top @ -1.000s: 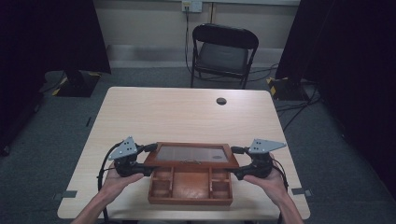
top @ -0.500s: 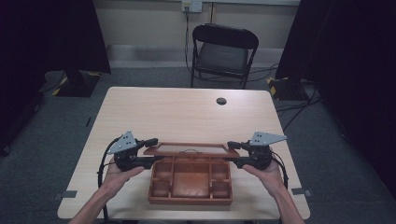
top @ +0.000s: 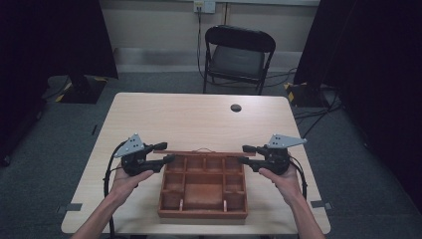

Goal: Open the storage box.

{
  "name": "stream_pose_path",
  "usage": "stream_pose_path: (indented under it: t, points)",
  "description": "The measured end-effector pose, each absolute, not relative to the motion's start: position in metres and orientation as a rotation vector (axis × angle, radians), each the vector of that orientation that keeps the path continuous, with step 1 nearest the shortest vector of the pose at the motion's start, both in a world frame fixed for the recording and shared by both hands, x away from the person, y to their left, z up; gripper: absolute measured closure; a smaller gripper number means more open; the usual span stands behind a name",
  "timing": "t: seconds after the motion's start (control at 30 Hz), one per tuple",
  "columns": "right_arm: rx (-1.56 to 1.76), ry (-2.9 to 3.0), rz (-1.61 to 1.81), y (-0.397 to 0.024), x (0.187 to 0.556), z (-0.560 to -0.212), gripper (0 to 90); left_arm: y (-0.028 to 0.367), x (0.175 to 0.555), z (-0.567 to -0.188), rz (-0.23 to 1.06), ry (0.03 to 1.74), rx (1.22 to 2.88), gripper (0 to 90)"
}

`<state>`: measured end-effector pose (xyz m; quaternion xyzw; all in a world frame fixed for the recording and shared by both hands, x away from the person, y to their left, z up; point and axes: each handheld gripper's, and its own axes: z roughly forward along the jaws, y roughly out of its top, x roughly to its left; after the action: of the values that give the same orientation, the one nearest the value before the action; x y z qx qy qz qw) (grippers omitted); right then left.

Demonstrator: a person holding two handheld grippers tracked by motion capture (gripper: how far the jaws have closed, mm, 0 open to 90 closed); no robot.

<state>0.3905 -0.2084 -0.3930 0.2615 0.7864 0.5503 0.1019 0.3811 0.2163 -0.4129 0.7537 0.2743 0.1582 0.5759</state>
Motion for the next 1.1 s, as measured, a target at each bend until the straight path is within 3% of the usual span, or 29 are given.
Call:
stream_pose_path:
  t: [0.47,1.1]
  points:
    - [0.838,2.289,1.636,-0.208,0.405,-0.402,53.6,0.219,0.393,-0.418,0.368,0.676,1.757,52.0]
    - [0.884,2.276,1.625,-0.206,0.422,-0.416,55.6,0.217,0.411,-0.431,0.357,0.715,1.78,53.3]
